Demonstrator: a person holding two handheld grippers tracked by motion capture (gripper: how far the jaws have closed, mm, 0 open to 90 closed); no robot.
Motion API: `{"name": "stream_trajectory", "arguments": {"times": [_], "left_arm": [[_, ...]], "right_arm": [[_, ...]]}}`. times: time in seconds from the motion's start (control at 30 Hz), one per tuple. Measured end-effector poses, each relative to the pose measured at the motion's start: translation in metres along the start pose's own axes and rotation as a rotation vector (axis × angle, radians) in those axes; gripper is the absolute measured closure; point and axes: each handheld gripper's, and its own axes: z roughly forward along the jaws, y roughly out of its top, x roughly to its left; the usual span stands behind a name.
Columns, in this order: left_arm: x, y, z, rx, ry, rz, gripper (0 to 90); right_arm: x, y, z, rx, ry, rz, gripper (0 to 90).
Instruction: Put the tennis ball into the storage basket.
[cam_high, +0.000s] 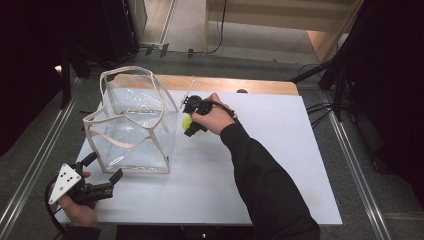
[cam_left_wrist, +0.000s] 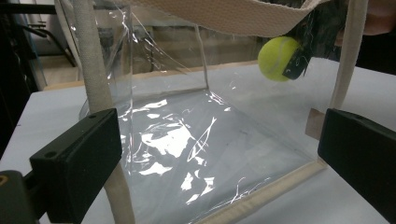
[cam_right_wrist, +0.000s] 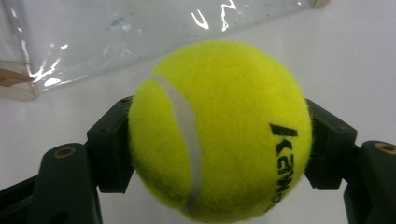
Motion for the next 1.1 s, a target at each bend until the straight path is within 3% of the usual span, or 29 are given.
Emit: {"name": "stream_trajectory", "arguments": {"times": [0.17, 0.27, 1.1], "left_arm": [[0.000, 0.000, 0.000, 0.002, 0.001, 0.002, 0.0], [0.000, 0.000, 0.000, 0.001, 0.000, 0.002, 0.0], [0.000, 0.000, 0.000, 0.002, -0.001, 0.001, 0.0]], "right_arm": [[0.004, 0.005, -0.012, -0.016, 0.014, 0.014, 23.2], [0.004, 0.008, -0.020, -0.012, 0.020, -0.020, 23.2], [0.011, 0.026, -0.059, -0.020, 0.029, -0.053, 23.3]]}}
